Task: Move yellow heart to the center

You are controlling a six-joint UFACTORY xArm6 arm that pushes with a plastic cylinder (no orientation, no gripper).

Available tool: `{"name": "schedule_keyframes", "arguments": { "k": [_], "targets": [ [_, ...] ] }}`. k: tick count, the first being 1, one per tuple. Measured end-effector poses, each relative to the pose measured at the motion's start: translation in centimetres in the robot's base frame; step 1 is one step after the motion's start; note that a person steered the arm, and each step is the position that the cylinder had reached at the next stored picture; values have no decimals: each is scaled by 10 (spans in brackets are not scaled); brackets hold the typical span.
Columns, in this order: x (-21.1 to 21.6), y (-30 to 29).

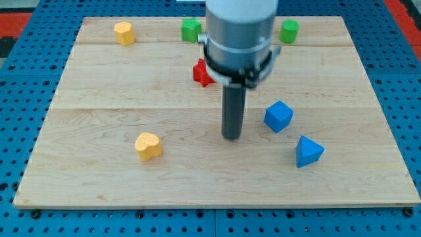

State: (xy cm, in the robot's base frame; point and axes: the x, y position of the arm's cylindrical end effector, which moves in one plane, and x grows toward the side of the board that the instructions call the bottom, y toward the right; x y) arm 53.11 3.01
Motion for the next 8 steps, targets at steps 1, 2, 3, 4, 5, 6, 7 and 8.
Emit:
{"name": "schedule_keyframes", "arguments": {
  "k": [1,2,3,4,5,6,7,8],
  "targets": [
    [61,-18],
    [39,-75],
    [-7,-109],
    [-48,-127],
    [-3,-103],
    [32,-115],
    [11,-151],
    [-27,-151]
  ]
}}
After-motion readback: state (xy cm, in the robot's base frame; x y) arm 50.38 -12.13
